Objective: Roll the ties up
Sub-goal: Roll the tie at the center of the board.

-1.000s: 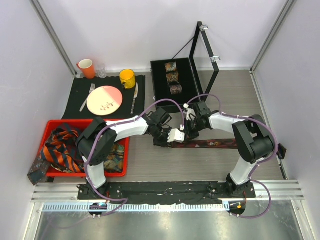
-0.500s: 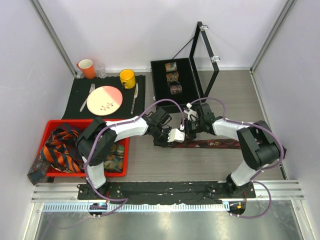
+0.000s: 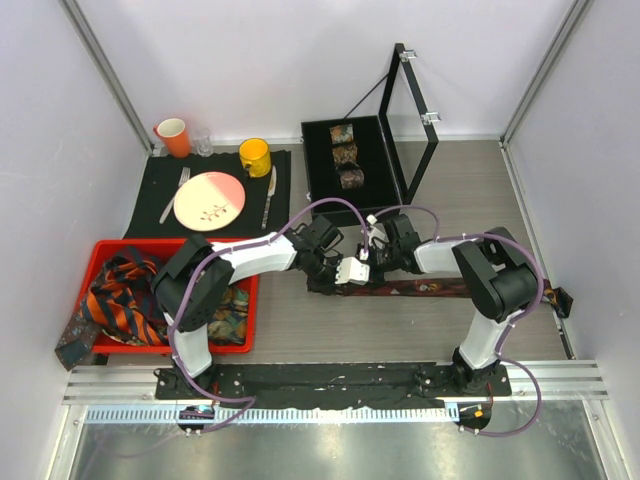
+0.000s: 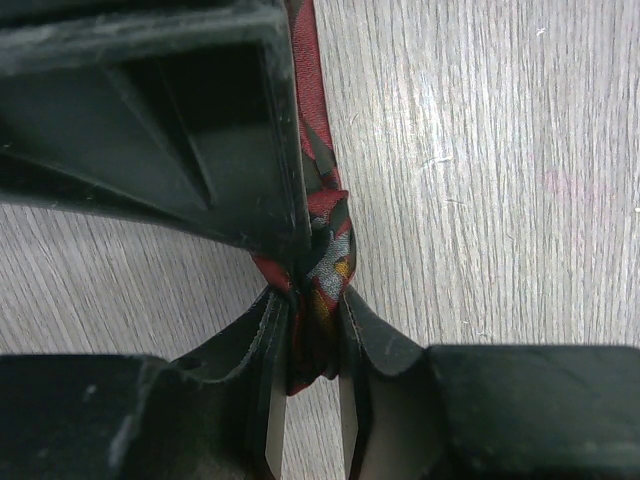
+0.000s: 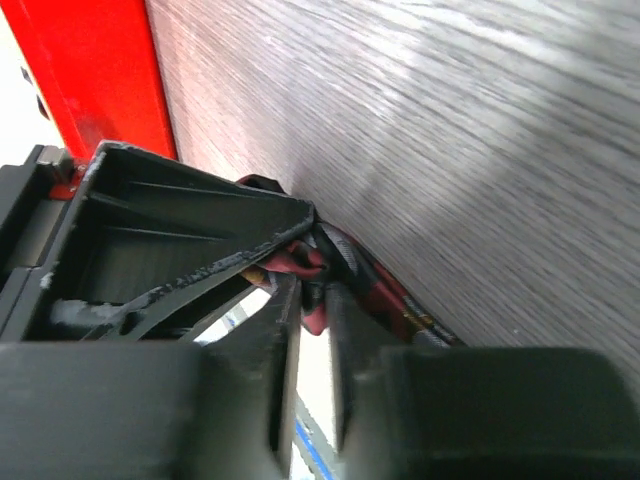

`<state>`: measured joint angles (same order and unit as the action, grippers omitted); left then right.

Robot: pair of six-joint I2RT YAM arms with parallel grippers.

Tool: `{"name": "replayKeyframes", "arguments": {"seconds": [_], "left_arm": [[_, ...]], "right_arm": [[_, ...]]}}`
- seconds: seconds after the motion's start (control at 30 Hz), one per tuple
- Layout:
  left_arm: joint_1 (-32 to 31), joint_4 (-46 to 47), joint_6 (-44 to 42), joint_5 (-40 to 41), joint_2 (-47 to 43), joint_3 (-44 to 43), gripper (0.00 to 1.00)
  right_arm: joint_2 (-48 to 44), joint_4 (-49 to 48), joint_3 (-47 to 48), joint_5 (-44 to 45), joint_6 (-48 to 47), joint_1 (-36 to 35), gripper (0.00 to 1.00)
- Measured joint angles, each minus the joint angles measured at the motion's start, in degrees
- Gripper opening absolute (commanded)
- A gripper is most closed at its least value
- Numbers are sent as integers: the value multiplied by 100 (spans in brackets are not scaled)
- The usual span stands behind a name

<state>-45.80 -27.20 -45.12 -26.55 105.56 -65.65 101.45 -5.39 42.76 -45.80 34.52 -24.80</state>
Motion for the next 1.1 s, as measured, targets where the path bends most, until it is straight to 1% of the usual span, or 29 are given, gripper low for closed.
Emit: {"name": "replayKeyframes", "arguments": {"seconds": [0.03, 0.07, 0.13, 0.17, 0.27, 0.37, 0.47, 0.53, 0.8, 0.9, 0.93, 1.03, 1.1], "left_arm": [[0, -2, 0, 0, 0, 0, 31], [0, -2, 0, 0, 0, 0, 38], [0, -4, 4, 0, 0, 0, 46], [2, -9, 17, 2, -7, 0, 53], [26, -26, 42, -13, -44, 28, 62], [175, -72, 50, -52, -190, 186, 65], [317, -166, 24, -50, -339, 308, 64], [372, -181, 20, -48, -356, 308, 60], [354, -186, 146, -199, -354, 308, 52], [341, -160, 273, -262, -354, 308, 45], [337, -149, 302, -273, -354, 308, 39], [310, -83, 420, -291, -354, 308, 33], [293, -44, 472, -304, -354, 308, 32]], "right_arm": [[22, -2, 2, 0, -7, -2, 3], [35, 9, 2, 0, -11, 0, 1], [46, 48, 11, 7, -59, -2, 1], [48, 94, 20, 28, -105, -7, 1], [72, 243, 55, 133, -271, -11, 1], [109, 326, 105, 170, -352, -11, 1], [116, 380, 138, 195, -424, -11, 1], [138, 417, 175, 199, -446, -11, 1], [173, 529, 249, 223, -468, -11, 1], [173, 549, 258, 229, -470, -9, 1], [173, 549, 258, 232, -470, -9, 1], [173, 555, 258, 234, -470, 2, 1], [173, 557, 258, 234, -470, 11, 1]]}}
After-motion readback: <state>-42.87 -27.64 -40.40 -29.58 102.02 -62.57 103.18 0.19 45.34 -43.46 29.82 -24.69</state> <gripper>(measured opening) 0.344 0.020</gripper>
